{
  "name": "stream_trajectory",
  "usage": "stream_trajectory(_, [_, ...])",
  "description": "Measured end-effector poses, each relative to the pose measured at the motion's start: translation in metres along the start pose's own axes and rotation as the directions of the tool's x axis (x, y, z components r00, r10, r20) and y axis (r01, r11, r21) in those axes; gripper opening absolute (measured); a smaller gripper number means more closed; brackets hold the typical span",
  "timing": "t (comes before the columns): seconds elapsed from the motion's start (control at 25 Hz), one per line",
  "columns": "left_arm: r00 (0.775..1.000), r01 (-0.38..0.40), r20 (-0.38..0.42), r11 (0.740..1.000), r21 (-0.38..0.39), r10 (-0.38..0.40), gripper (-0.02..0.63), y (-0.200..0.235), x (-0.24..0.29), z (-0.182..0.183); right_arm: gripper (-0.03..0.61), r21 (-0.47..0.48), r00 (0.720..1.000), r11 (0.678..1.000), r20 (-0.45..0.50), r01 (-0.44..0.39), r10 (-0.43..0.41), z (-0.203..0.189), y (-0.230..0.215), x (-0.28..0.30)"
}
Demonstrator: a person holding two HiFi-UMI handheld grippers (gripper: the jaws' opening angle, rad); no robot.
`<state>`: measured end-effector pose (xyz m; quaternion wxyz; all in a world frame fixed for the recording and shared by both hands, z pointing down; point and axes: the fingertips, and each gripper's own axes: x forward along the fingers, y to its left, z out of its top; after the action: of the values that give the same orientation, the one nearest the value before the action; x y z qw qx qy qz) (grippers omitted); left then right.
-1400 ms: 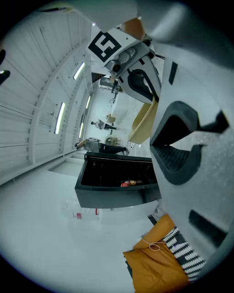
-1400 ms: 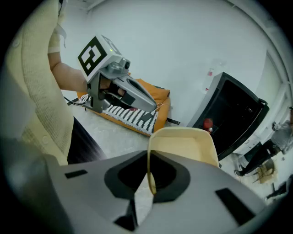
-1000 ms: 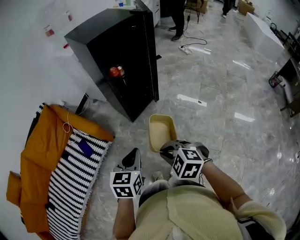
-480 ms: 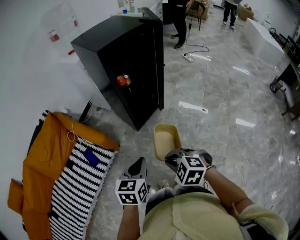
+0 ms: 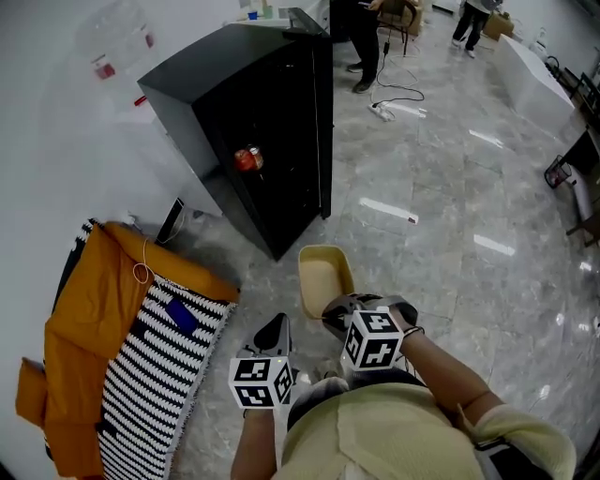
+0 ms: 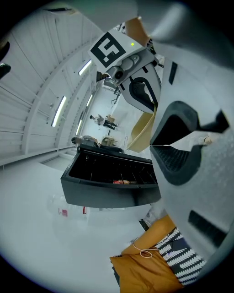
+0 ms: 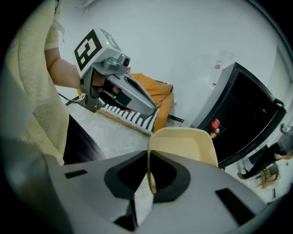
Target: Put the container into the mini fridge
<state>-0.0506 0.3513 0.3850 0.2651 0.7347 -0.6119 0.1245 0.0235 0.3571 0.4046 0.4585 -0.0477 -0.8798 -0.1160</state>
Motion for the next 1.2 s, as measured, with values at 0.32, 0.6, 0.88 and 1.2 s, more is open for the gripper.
stream_trajectory(0.32, [0.997,-0.062,0.036,0.998,0.004,0.062,0.023,0.002,0.044,0.029,0.035,-0.063,0.999,0.997,0.008,-0.051,0.051,-0.016,-0.045,0.003])
stream_trajectory(0.6, [0.996,-0.082,0.026,0.997,-0.011,0.082,0.023,-0.002,0.083,0.050,0.035,-0.090,0.995,0.991,0.012,-0.101,0.102,-0.033,-0.074,0.004])
stream_trajectory(0.88, [0.992,-0.125,0.023,0.992,-0.030,0.126,0.023,-0.001,0.111,0.062,0.035,-0.122,0.991,0.984,0.020,-0.128,0.132,-0.050,-0.098,0.004])
stream_trajectory(1.2, [0.988,-0.152,0.015,0.988,-0.024,0.152,0.023,-0.005,0.138,0.072,0.035,-0.144,0.988,0.978,0.013,-0.149,0.153,-0.072,-0.120,0.012])
